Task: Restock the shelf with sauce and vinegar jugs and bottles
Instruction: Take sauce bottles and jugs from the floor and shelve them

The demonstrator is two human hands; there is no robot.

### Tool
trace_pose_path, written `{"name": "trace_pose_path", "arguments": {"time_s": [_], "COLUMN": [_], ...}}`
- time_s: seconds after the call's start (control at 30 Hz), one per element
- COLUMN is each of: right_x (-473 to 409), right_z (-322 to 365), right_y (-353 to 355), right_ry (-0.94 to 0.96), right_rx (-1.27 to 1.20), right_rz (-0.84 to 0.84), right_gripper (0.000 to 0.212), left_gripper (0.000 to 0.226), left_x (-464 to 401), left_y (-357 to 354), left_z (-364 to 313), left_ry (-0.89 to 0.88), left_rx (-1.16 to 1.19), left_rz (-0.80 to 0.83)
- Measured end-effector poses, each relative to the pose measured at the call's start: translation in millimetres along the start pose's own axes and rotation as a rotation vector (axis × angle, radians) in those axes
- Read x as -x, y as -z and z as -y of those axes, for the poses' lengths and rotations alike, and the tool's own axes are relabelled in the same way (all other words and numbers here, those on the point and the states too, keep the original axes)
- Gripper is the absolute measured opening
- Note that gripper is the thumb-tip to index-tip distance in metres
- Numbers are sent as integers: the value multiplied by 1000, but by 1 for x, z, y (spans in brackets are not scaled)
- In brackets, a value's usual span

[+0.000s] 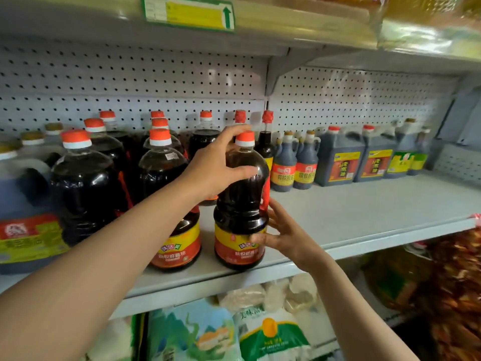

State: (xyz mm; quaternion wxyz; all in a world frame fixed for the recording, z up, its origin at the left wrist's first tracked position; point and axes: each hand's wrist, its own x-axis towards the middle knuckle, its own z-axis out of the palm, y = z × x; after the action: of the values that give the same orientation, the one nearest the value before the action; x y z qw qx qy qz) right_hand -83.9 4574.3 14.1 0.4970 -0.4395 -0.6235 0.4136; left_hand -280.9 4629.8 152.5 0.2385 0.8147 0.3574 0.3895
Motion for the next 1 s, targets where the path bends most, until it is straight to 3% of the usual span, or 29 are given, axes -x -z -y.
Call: {"name": "trace_pose_path", "arguments": {"time_s": [0.17,0.77,1.0], "right_x": [-1,-82,-78], "right_z": [-18,-24,-16], "right_y": [-4,-18,-26], "right_ry": [47,-77,-147], "right_rx": [-5,24,171], "right_rz": [-45,-53,-78], "right_gripper": [87,87,88], "left_gripper": [103,101,110], "left_x": [-2,-58,-53], "left_y": [-2,0,-7], "left_z": [0,16,13], "left_ry": [-1,170,183], "left_rx": [-75,-547,-547], "left_rz": [55,-65,-103]}}
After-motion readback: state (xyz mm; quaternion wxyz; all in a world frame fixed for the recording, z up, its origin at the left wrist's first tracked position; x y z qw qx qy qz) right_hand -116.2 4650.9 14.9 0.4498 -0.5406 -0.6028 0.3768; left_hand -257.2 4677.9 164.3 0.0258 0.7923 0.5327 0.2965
